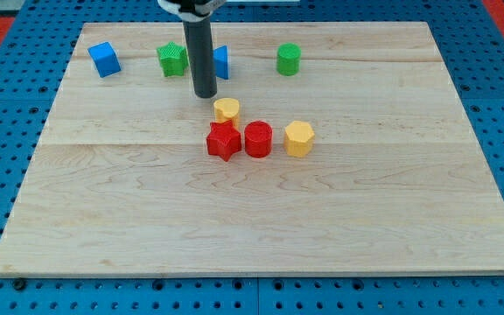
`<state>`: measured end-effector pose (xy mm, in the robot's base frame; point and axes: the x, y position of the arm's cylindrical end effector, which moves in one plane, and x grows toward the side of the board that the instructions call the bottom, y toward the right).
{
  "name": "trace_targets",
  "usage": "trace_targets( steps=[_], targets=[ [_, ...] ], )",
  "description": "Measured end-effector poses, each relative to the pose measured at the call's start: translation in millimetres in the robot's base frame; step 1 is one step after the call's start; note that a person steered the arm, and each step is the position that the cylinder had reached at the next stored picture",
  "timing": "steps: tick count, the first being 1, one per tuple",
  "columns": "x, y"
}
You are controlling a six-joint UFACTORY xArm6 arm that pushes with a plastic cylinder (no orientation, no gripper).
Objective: Slide the yellow hexagon towards right side of the yellow heart
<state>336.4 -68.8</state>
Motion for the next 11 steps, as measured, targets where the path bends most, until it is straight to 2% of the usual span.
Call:
trace_targets(
  steps=[1, 2, 3, 4, 5, 7, 8, 9, 10, 11],
  targets=[
    [-16, 8],
    [3, 103],
    [74, 173],
    [123, 152],
    [122, 74],
    [123, 106],
    [101, 103],
    [80, 72],
    [69, 125],
    [22, 202]
  ],
)
